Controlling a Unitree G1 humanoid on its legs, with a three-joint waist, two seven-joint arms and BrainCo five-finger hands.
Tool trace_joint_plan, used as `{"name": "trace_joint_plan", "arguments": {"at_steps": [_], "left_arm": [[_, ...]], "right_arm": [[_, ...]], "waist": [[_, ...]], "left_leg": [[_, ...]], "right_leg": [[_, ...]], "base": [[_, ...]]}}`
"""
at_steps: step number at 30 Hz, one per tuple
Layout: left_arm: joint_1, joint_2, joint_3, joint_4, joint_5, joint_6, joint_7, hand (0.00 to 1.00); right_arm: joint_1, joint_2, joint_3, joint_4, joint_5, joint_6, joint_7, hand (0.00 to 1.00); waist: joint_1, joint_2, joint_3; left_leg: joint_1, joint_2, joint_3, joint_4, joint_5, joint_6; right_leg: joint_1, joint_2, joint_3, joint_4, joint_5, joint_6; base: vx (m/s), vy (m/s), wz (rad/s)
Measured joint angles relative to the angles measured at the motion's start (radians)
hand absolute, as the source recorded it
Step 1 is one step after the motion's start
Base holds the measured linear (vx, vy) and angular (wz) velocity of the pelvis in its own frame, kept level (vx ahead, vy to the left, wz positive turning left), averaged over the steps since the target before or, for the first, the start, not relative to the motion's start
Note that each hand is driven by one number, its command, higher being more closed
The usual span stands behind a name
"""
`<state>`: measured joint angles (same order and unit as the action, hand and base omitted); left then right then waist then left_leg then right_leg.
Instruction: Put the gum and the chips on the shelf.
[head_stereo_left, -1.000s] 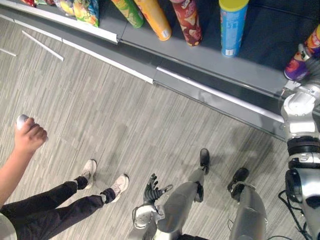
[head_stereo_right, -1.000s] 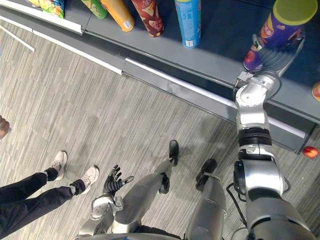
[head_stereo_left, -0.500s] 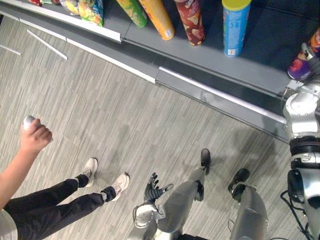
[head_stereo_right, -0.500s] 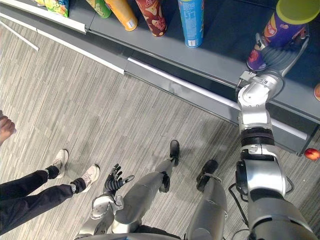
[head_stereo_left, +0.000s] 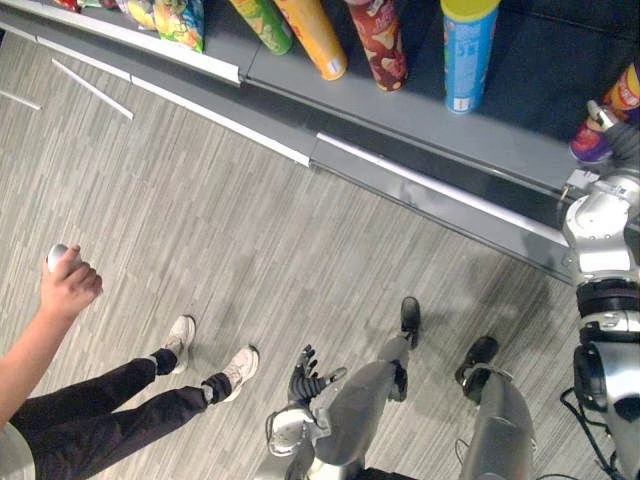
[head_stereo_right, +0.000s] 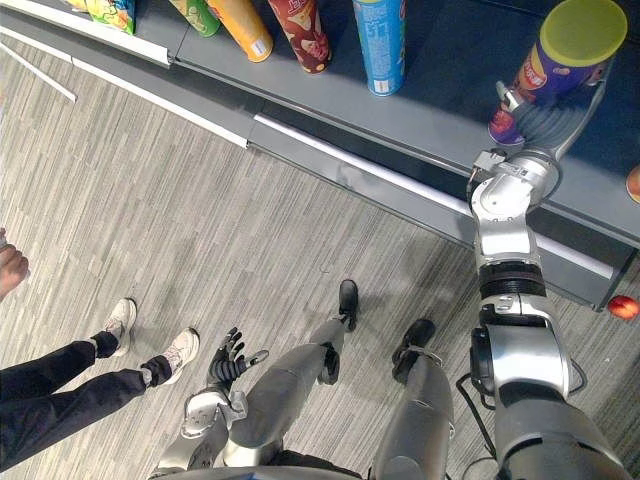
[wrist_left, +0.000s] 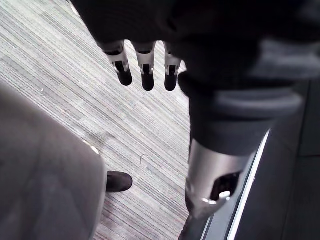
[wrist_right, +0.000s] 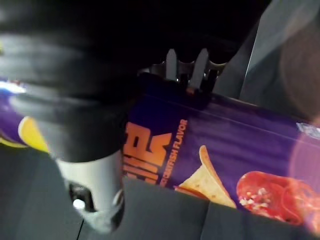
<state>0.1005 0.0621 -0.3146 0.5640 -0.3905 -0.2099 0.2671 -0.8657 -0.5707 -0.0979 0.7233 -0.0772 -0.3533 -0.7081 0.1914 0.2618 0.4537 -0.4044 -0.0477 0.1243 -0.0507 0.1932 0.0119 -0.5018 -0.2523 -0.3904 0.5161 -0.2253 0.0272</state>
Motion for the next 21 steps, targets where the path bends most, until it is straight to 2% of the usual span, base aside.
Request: {"name": "trace_joint_plan", "arguments": {"at_steps": [14,21], "left_arm": [[0.0,0.0,0.003,0.002,0.0,0.0,-0.003,0.0],[0.0,0.001,0.008,0.014,0.0,0.002,-0.01,0.0]], "right_arm": [[0.02,0.004,0.0,0.0,0.001,-0.011,0.021,0.0],[0.048,0.061,-0.001,0.0,0.001,-0.012,0.037,0.0]], "waist": [[-0.001,0.0,0.0],[-0.021,0.0,0.0]], "left_leg": [[0.008,0.007,0.001,0.0,0.0,0.0],[0.041,0.014,0.008,-0.001,-0.002,-0.003]], "right_leg": [[0.011,0.009,0.0,-0.01,0.001,0.0],[0.048,0.019,0.003,-0.027,0.006,0.0]], "base": [[0.0,0.0,0.0],[0.0,-0.016,-0.04]]}}
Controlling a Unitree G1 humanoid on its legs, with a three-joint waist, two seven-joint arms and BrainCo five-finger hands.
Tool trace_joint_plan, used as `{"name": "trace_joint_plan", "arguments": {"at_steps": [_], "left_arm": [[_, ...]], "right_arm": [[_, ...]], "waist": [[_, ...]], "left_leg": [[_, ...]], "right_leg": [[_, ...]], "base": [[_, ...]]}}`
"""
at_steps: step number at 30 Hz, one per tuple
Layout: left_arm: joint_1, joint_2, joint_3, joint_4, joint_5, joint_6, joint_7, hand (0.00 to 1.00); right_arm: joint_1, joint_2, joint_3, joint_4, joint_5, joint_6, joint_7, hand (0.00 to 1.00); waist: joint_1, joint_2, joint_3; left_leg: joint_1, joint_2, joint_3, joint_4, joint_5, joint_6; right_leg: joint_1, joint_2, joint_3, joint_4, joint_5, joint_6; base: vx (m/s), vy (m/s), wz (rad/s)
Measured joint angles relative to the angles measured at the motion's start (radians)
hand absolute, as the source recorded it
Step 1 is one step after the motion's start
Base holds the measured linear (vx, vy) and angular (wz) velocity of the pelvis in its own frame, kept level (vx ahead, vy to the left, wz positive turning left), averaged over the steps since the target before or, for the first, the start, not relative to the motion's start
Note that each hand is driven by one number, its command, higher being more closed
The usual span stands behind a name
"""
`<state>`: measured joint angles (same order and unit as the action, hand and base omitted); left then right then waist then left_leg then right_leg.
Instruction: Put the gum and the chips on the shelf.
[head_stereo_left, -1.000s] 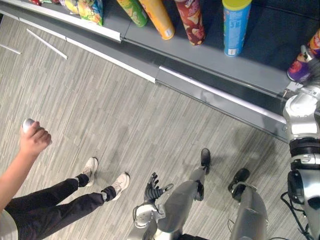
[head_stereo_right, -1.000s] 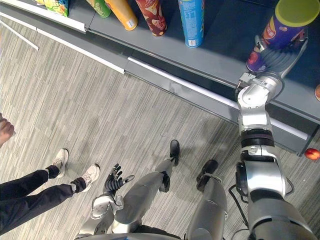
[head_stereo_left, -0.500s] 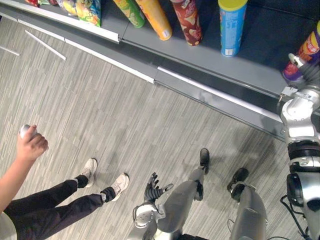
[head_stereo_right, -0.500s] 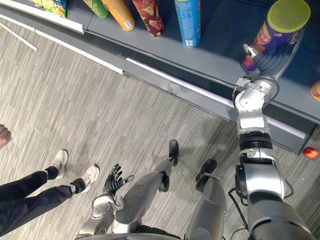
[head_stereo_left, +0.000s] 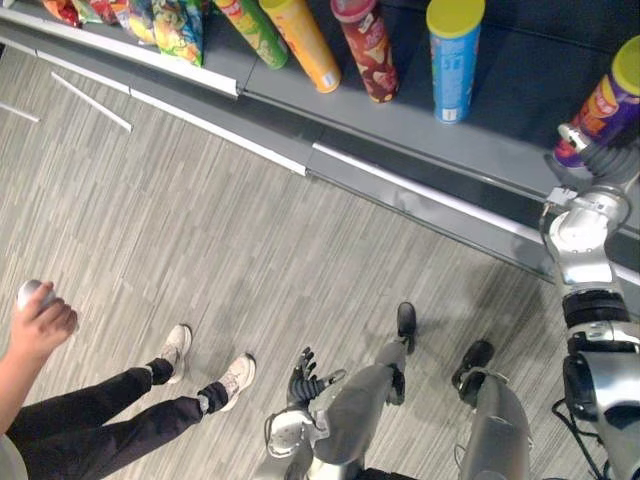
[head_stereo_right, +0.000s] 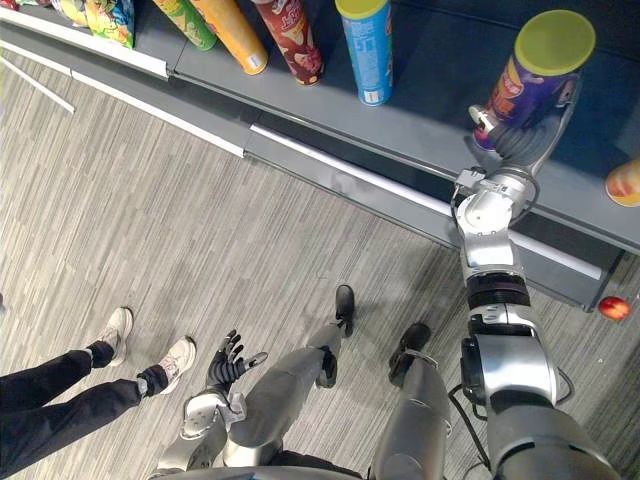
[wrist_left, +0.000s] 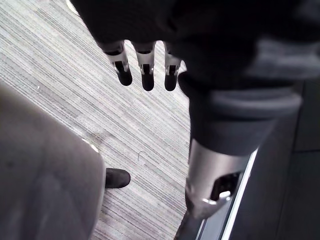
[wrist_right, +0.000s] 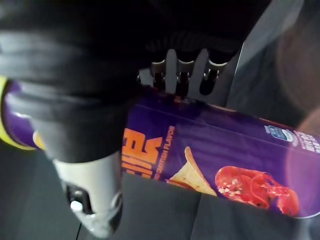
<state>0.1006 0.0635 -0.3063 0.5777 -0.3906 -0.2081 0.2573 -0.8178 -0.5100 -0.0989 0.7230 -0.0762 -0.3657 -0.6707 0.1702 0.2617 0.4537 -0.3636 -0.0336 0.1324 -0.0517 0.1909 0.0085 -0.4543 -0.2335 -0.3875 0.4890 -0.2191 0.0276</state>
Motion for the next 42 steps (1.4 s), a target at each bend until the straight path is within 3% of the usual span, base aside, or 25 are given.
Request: {"name": "trace_joint_plan", "arguments": {"at_steps": [6,9,21,26,30,36,42], "left_arm": [[0.0,0.001,0.008,0.008,0.0,0.012,-0.001,0.0],[0.004,0.001,0.008,0.009,0.0,0.015,-0.001,0.0],[0.004,0.017,0.023,0.016,0.0,0.023,-0.027,0.0],[0.01,0.018,0.041,0.017,0.0,0.044,-0.043,0.0],[0.027,0.025,0.062,0.013,0.001,0.049,-0.068,0.0],[0.06,0.062,0.086,-0.006,0.001,0.059,-0.074,0.0],[0.099,0.068,0.126,-0.014,0.022,0.059,-0.079,0.0]], "right_arm": [[0.032,0.008,-0.001,-0.007,0.0,-0.001,0.005,0.0],[0.042,0.019,-0.001,-0.015,0.0,-0.001,0.004,0.0],[0.113,0.021,-0.013,-0.097,-0.002,-0.002,0.004,0.0],[0.18,0.081,-0.009,-0.201,-0.007,-0.002,0.033,0.0],[0.28,0.152,0.005,-0.322,-0.015,0.0,0.073,0.0],[0.474,0.224,0.069,-0.542,-0.121,0.013,0.105,0.0],[0.739,0.301,0.103,-0.677,-0.061,0.016,0.238,0.0]], "waist": [[-0.008,0.0,0.0],[-0.027,-0.001,0.0],[-0.041,-0.003,0.002],[-0.063,-0.012,0.009],[-0.091,-0.044,0.031],[-0.122,-0.108,0.058],[-0.141,-0.18,0.026]], "left_leg": [[0.013,0.017,0.022,-0.001,-0.001,-0.001],[0.02,0.022,0.023,-0.003,-0.001,-0.001],[0.058,0.027,0.049,-0.021,0.0,-0.002],[0.101,0.028,0.063,-0.022,-0.012,-0.012],[0.125,0.038,0.079,-0.016,-0.025,-0.008],[0.186,0.053,0.101,-0.011,-0.053,-0.01],[0.25,0.063,0.127,0.023,-0.115,-0.017]], "right_leg": [[0.008,0.019,0.014,-0.011,0.01,-0.005],[0.014,0.025,0.013,-0.013,0.01,-0.005],[0.031,0.032,0.035,-0.016,0.011,-0.004],[0.071,0.037,0.048,-0.027,0.012,-0.003],[0.099,0.053,0.062,-0.052,0.017,0.006],[0.181,0.076,0.065,-0.107,0.032,0.006],[0.276,0.095,0.084,-0.172,0.038,0.016]], "base": [[-0.02,-0.037,-0.13],[-0.01,-0.029,-0.03],[0.01,-0.019,-0.06],[0.0,-0.007,-0.09],[0.01,-0.014,-0.16],[0.06,-0.011,-0.11],[0.11,0.011,-0.14]]}}
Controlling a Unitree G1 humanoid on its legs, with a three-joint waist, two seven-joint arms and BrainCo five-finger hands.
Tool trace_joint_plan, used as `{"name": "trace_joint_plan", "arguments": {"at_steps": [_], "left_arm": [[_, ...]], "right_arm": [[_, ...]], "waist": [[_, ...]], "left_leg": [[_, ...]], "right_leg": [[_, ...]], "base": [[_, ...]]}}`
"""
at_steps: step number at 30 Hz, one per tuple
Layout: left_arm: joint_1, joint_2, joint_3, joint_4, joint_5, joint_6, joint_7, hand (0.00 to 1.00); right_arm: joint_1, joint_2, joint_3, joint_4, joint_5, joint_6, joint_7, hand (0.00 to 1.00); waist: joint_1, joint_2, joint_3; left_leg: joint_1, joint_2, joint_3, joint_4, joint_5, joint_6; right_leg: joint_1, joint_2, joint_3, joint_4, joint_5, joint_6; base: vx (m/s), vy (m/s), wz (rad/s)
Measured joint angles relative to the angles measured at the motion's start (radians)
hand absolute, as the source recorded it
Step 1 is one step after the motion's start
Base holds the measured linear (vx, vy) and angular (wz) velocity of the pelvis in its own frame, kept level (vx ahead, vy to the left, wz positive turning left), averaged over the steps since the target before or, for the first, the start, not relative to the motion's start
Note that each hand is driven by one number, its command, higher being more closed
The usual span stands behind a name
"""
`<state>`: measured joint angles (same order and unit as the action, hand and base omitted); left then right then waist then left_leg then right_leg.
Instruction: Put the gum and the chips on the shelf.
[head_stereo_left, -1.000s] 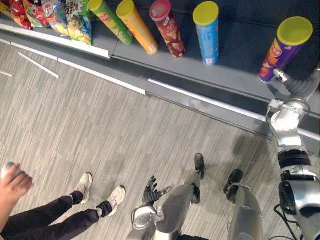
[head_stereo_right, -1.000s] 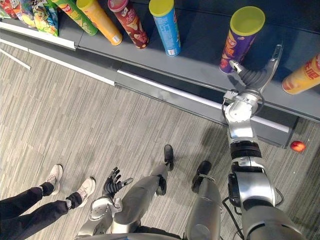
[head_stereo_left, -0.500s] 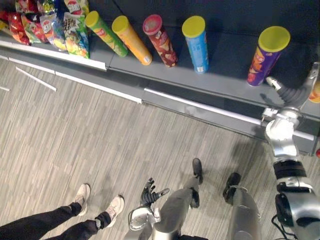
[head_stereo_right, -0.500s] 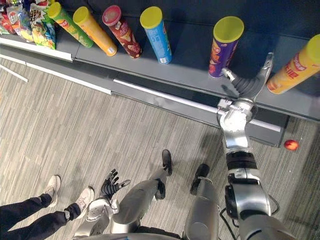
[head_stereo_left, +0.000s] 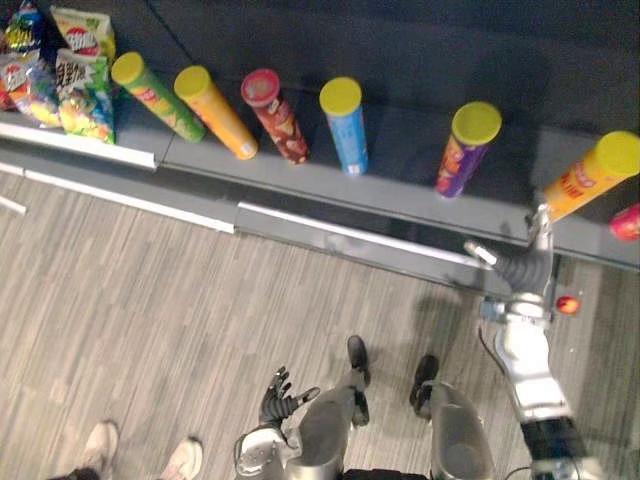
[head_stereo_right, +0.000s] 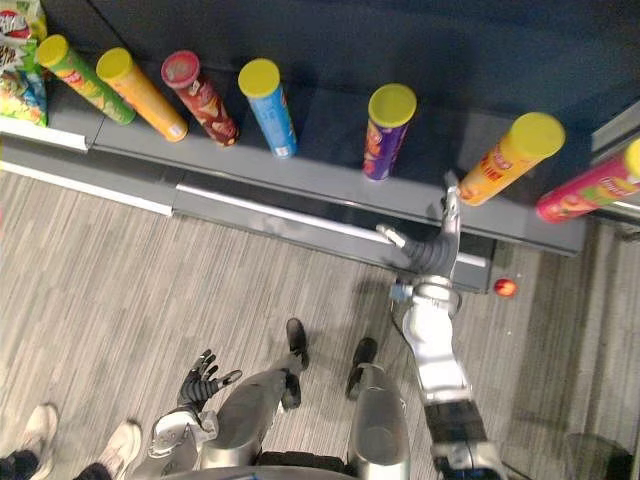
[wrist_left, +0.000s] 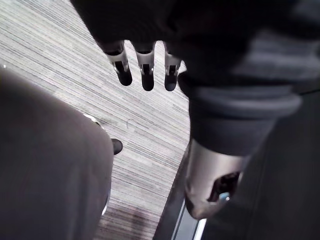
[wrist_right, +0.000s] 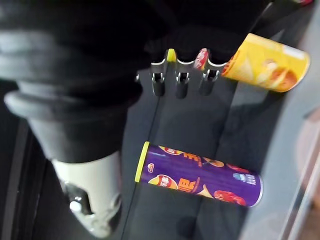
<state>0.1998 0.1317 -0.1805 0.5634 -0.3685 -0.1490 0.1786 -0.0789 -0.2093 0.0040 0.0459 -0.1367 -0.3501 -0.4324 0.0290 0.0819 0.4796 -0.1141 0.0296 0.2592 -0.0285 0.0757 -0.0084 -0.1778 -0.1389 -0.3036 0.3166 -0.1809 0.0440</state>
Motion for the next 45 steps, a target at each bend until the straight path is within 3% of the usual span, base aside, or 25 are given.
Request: {"name": "trace_joint_plan", "arguments": {"at_steps": [5,7,9,14,16,21,23,26,30,35,39,45], "left_arm": [[0.011,0.001,0.053,0.072,0.021,0.009,0.002,0.0],[0.012,0.001,0.081,0.122,0.04,0.024,0.012,0.0],[0.018,-0.004,0.11,0.157,0.04,0.029,0.013,0.0],[0.023,-0.017,0.179,0.239,0.036,0.033,0.007,0.0],[0.021,-0.021,0.209,0.279,0.0,0.065,-0.02,0.0],[0.013,-0.024,0.259,0.348,-0.096,0.114,-0.05,0.0],[0.009,-0.024,0.266,0.379,-0.121,0.119,-0.044,0.0],[0.006,-0.02,0.268,0.4,-0.13,0.128,-0.042,0.0],[0.002,-0.022,0.29,0.454,-0.131,0.145,-0.038,0.0],[0.002,-0.018,0.298,0.498,-0.131,0.145,-0.042,0.0],[0.002,-0.017,0.303,0.511,-0.13,0.152,-0.068,0.0],[0.002,-0.013,0.302,0.513,-0.128,0.163,-0.077,0.0]], "right_arm": [[0.223,0.031,0.067,-0.029,0.04,0.015,0.164,0.0],[0.32,0.03,0.114,-0.02,0.029,0.022,0.258,0.0],[0.359,0.032,0.144,0.029,0.028,0.03,0.302,0.0],[0.396,0.063,0.127,0.258,0.048,0.107,0.358,0.0],[0.402,0.081,0.108,0.394,0.073,0.148,0.379,0.0],[0.403,0.109,0.049,0.546,0.099,0.203,0.397,0.0],[0.342,0.111,-0.003,0.678,0.124,0.282,0.398,0.0],[0.294,0.114,-0.057,0.818,0.148,0.344,0.388,0.0],[0.269,0.129,-0.161,0.956,0.221,0.394,0.355,0.0],[0.277,0.131,-0.176,0.996,0.269,0.396,0.349,0.0],[0.263,0.129,-0.193,1.031,0.311,0.433,0.341,0.0],[0.249,0.13,-0.195,1.049,0.309,0.433,0.306,0.0]], "waist": [[-0.03,-0.051,-0.082],[-0.031,-0.068,-0.143],[-0.031,-0.081,-0.19],[-0.044,-0.103,-0.268],[-0.057,-0.101,-0.288],[-0.059,-0.104,-0.318],[-0.057,-0.111,-0.329],[-0.054,-0.112,-0.341],[-0.054,-0.11,-0.348],[-0.055,-0.111,-0.347],[-0.055,-0.111,-0.348],[-0.055,-0.11,-0.348]], "left_leg": [[0.069,0.0,0.021,-0.009,-0.033,-0.003],[0.112,-0.001,0.031,-0.042,-0.033,-0.005],[0.142,-0.001,0.03,-0.064,-0.035,-0.008],[0.207,-0.001,0.03,-0.072,-0.052,-0.033],[0.229,-0.001,0.031,-0.073,-0.059,-0.042],[0.249,0.001,0.021,-0.075,-0.061,-0.042],[0.274,-0.003,0.004,-0.075,-0.061,-0.042],[0.277,-0.004,-0.003,-0.076,-0.061,-0.042],[0.276,-0.005,-0.009,-0.076,-0.06,-0.041],[0.291,-0.007,-0.023,-0.076,-0.059,-0.039],[0.298,-0.004,-0.02,-0.076,-0.059,-0.04],[0.3,-0.003,-0.011,-0.076,-0.059,-0.04]], "right_leg": [[0.089,0.01,0.013,-0.06,0.006,0.011],[0.134,0.02,0.012,-0.1,0.009,0.015],[0.167,0.027,0.009,-0.126,0.009,0.017],[0.254,0.034,0.004,-0.177,0.011,0.019],[0.281,0.036,0.002,-0.192,0.011,0.019],[0.315,0.041,-0.015,-0.213,0.012,0.021],[0.356,0.042,-0.029,-0.235,0.015,0.025],[0.374,0.044,-0.041,-0.252,0.021,0.027],[0.378,0.047,-0.046,-0.263,0.026,0.026],[0.405,0.049,-0.062,-0.27,0.029,0.027],[0.411,0.052,-0.059,-0.278,0.03,0.026],[0.412,0.053,-0.048,-0.278,0.031,0.027]], "base": [[0.14,0.023,-0.12],[0.17,0.007,-0.05],[0.13,-0.013,0.0],[0.08,-0.017,0.01],[0.0,0.0,0.0],[-0.01,-0.014,0.07],[-0.02,-0.011,0.2],[-0.03,-0.005,0.13],[0.0,0.0,0.03],[0.02,-0.004,0.09],[-0.02,0.0,-0.01],[-0.01,0.008,-0.05]]}}
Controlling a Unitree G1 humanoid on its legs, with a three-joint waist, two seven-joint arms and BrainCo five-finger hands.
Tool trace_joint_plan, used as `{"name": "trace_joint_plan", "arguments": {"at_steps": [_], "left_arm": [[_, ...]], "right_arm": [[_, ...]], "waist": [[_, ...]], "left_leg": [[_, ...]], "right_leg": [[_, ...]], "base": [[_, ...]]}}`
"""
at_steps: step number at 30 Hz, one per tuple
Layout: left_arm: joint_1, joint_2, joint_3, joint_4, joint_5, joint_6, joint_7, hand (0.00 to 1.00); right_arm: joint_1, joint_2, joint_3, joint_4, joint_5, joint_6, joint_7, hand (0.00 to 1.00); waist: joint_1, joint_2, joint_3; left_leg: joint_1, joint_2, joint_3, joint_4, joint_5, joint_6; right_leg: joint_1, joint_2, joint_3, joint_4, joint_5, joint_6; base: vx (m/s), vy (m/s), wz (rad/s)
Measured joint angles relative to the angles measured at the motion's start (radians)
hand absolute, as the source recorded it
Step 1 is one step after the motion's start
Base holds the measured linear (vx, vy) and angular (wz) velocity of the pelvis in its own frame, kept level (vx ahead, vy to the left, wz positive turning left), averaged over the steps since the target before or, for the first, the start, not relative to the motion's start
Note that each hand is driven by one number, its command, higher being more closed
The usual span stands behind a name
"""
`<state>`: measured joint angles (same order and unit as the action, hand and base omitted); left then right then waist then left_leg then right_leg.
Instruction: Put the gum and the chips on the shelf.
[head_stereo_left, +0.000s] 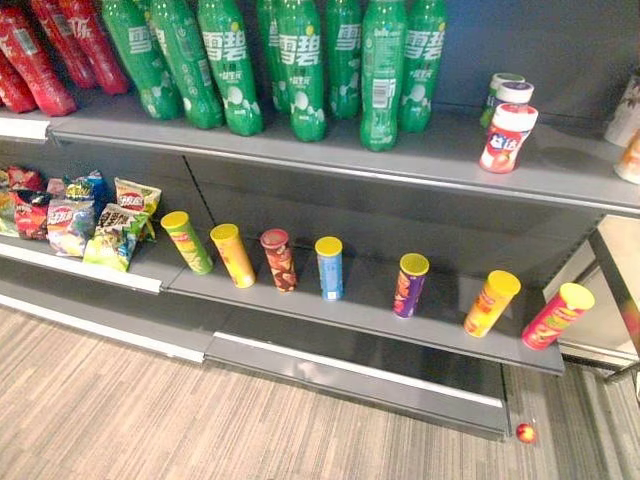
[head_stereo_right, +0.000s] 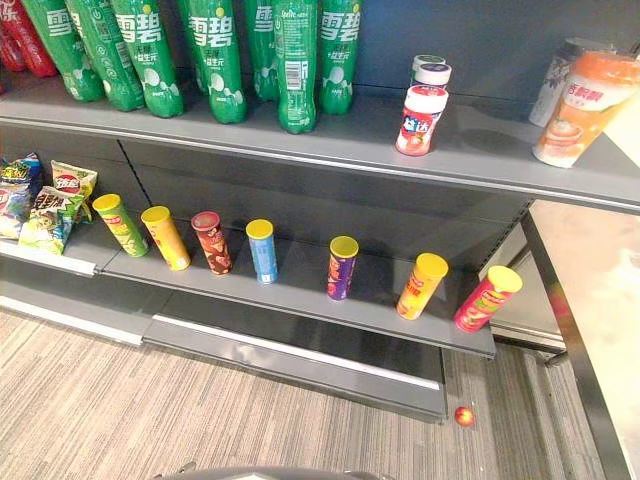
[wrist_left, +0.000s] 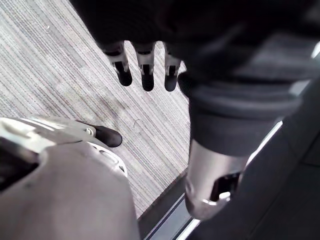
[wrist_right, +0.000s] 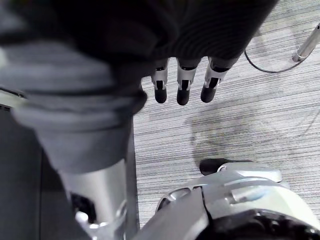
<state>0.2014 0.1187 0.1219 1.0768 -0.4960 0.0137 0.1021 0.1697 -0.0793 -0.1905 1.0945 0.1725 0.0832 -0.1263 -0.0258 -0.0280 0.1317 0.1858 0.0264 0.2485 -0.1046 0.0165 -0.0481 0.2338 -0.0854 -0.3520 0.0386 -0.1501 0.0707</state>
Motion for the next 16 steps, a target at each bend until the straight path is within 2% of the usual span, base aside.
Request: {"name": "trace_joint_plan", "arguments": {"at_steps": [16], "left_arm": [[0.0,0.014,-0.031,0.0,0.042,0.041,-0.012,0.0]], "right_arm": [[-0.015,0.001,-0.02,0.027,-0.017,-0.007,-0.039,0.0]], "waist": [[0.0,0.01,0.007]], "left_leg": [[0.027,0.01,0.079,0.0,-0.014,0.003]], "right_leg": [[-0.004,0.01,0.078,-0.008,0.014,-0.001]], "base": [[0.0,0.016,-0.13]]}}
